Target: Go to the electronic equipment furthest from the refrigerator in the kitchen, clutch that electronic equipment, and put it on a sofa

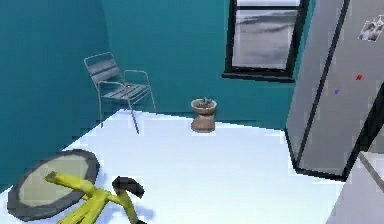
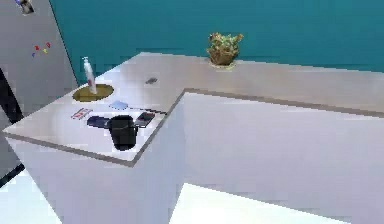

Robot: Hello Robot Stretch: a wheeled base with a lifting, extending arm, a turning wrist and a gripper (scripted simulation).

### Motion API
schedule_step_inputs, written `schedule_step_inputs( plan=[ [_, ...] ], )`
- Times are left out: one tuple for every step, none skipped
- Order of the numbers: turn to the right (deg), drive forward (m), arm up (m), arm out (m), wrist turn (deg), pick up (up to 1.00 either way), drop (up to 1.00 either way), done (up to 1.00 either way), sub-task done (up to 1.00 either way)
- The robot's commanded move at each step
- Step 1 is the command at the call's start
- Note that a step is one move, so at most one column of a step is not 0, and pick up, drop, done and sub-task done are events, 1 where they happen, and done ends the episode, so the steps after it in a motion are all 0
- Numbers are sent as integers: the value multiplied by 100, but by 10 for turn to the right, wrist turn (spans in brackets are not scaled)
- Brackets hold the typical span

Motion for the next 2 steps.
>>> schedule_step_inputs(
  plan=[
    [120,0,0,0,0,0,0,0,0],
    [30,0,0,0,0,0,0,0,0]
  ],
)
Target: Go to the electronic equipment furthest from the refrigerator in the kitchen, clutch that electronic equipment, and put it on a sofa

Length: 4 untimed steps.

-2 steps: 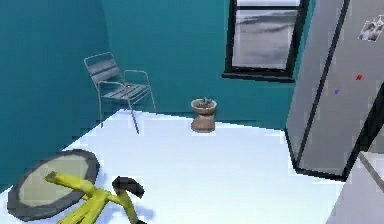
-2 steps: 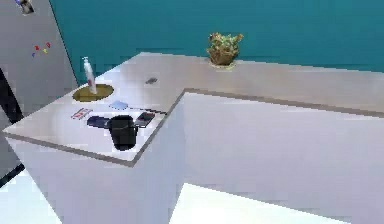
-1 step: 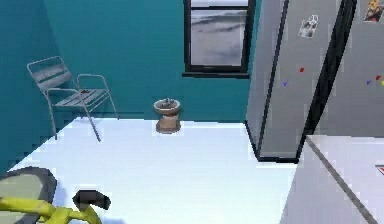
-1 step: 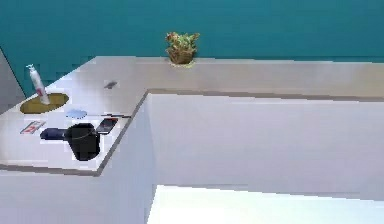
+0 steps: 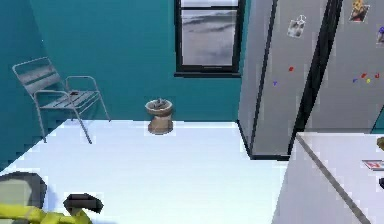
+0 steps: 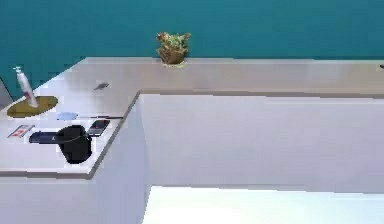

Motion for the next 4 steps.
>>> schedule_step_inputs(
  plan=[
    [0,15,0,0,0,0,0,0,0],
    [0,100,0,0,0,0,0,0,0],
    [420,0,0,0,0,0,0,0,0],
    [30,0,0,0,0,0,0,0,0]
  ],
)
